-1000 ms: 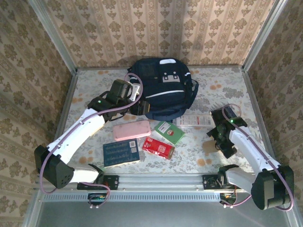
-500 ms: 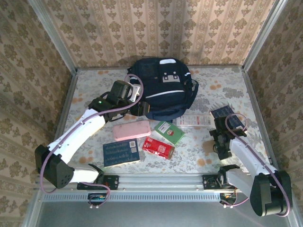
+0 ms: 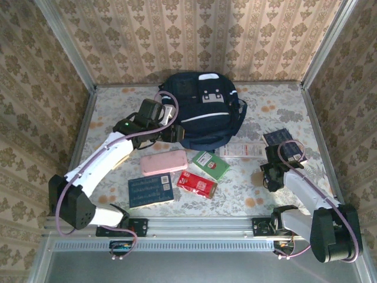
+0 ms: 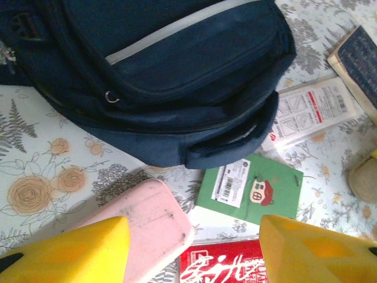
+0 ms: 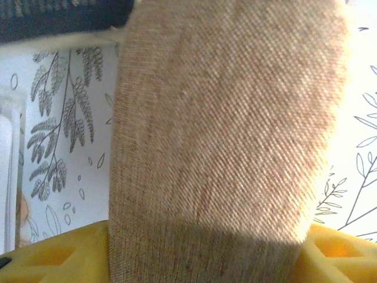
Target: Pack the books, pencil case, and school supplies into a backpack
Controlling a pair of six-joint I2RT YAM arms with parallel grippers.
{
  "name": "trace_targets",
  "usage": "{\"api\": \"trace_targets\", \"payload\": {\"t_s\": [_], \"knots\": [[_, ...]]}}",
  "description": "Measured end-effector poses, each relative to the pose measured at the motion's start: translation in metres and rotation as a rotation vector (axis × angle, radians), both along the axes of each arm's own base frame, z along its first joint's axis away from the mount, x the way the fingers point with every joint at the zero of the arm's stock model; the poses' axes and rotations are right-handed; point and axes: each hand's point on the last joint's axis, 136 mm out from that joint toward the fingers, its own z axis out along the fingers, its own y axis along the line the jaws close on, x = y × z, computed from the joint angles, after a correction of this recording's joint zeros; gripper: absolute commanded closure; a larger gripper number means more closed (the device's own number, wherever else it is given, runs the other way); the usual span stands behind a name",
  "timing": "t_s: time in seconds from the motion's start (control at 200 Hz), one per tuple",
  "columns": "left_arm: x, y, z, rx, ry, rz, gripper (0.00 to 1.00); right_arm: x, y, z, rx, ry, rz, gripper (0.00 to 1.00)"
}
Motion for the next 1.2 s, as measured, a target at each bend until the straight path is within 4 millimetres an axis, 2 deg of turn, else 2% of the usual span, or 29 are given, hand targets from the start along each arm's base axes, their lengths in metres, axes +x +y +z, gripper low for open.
{"api": "trace_targets", "payload": {"t_s": [0.14, 0.245, 0.36, 0.495, 0.58, 0.765, 0.84, 0.945, 1.09, 1.2], "knots": [[0.017, 0.007, -0.009, -0.013, 0.053, 0.061, 0.37, 0.006, 0.006, 0.008, -0.003, -0.042, 0.071, 0.49], [0.035, 0.003, -0.007, -0.026, 0.061, 0.083, 0.37, 0.019, 0.019, 0.018, -0.007, -0.108, 0.188, 0.5], [0.064, -0.014, 0.002, -0.039, 0.042, 0.072, 0.37, 0.038, 0.034, 0.032, -0.005, -0.188, 0.323, 0.51], [0.115, -0.047, 0.001, -0.07, 0.025, 0.002, 0.39, 0.057, 0.05, 0.05, 0.002, -0.283, 0.462, 0.51], [0.142, -0.064, -0.014, -0.11, 0.038, -0.079, 0.39, 0.065, 0.061, 0.059, 0.018, -0.33, 0.541, 0.52], [0.182, -0.09, -0.054, -0.195, 0.111, -0.227, 0.38, 0.074, 0.082, 0.079, 0.049, -0.407, 0.697, 0.53], [0.188, -0.1, -0.069, -0.219, 0.133, -0.275, 0.37, 0.076, 0.088, 0.085, 0.057, -0.436, 0.744, 0.53], [0.185, -0.112, -0.083, -0.258, 0.178, -0.33, 0.37, 0.075, 0.093, 0.088, 0.067, -0.455, 0.788, 0.53], [0.172, -0.125, -0.084, -0.322, 0.227, -0.39, 0.37, 0.074, 0.098, 0.092, 0.08, -0.474, 0.821, 0.53], [0.164, -0.132, -0.079, -0.362, 0.245, -0.425, 0.41, 0.075, 0.102, 0.096, 0.098, -0.493, 0.83, 0.54]]}}
